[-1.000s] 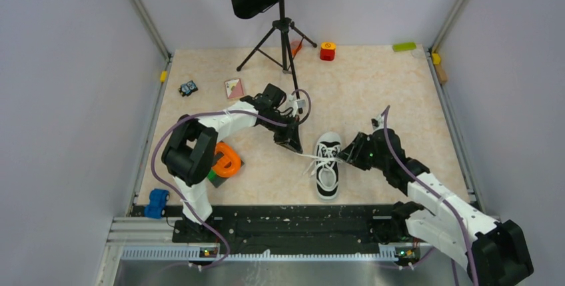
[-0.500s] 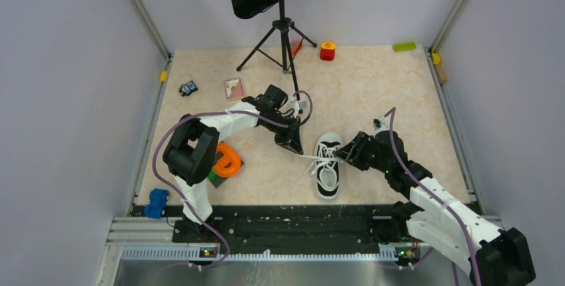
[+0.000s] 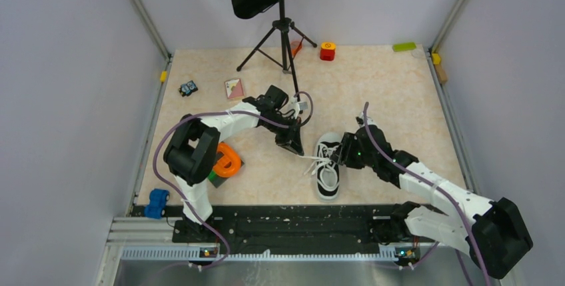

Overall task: Tie the shoes
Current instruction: Tie the shoelace on the shoe.

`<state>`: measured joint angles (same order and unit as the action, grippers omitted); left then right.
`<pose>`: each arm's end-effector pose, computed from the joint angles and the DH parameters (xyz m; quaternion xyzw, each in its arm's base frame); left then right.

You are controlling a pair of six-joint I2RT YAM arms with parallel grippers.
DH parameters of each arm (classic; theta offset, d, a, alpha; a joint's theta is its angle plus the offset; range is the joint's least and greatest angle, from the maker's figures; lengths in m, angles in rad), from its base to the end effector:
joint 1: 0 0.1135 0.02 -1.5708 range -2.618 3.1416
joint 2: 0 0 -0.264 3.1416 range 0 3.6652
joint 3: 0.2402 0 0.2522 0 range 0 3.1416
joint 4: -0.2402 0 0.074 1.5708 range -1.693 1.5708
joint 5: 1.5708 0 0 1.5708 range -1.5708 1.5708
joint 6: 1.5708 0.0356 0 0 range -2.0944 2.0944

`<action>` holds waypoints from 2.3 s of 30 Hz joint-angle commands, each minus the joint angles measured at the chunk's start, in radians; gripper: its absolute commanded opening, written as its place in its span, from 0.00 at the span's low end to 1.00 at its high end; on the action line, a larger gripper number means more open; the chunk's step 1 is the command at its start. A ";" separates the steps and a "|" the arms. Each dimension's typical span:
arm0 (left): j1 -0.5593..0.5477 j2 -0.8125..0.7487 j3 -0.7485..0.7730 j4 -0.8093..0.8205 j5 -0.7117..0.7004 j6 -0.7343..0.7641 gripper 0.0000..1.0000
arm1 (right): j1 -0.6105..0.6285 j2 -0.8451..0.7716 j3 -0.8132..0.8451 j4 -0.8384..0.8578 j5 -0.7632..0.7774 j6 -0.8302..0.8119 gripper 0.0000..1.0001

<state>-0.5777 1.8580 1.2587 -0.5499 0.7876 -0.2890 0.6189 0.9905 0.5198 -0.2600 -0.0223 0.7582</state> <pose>0.2974 -0.2240 0.1876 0.2094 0.8821 -0.4217 0.0178 0.1644 0.1181 0.2035 0.0590 0.9111 0.2670 0.3084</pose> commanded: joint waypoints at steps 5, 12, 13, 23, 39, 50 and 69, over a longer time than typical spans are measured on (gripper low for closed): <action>-0.001 0.002 0.014 0.007 0.011 0.002 0.00 | 0.019 -0.007 0.049 -0.030 0.084 -0.060 0.43; -0.003 0.001 0.016 0.006 0.010 0.002 0.00 | 0.021 0.030 0.026 0.031 0.062 -0.053 0.43; -0.002 0.000 0.016 0.006 0.011 0.002 0.00 | 0.021 0.037 0.028 0.035 0.057 -0.054 0.43; -0.005 0.001 0.013 0.007 0.013 0.002 0.00 | 0.021 0.016 0.028 0.024 0.069 -0.049 0.15; -0.003 0.007 0.023 -0.018 -0.006 0.024 0.00 | 0.021 -0.091 0.003 -0.085 0.165 -0.043 0.00; -0.003 0.006 0.020 -0.024 -0.012 0.031 0.00 | 0.020 -0.093 -0.004 -0.105 0.202 -0.040 0.00; -0.001 0.014 0.012 -0.027 -0.022 0.037 0.00 | 0.018 -0.126 -0.062 -0.119 0.236 -0.016 0.00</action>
<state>-0.5823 1.8584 1.2587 -0.5541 0.7692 -0.2768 0.6285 0.8913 0.4706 -0.3691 0.1719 0.7338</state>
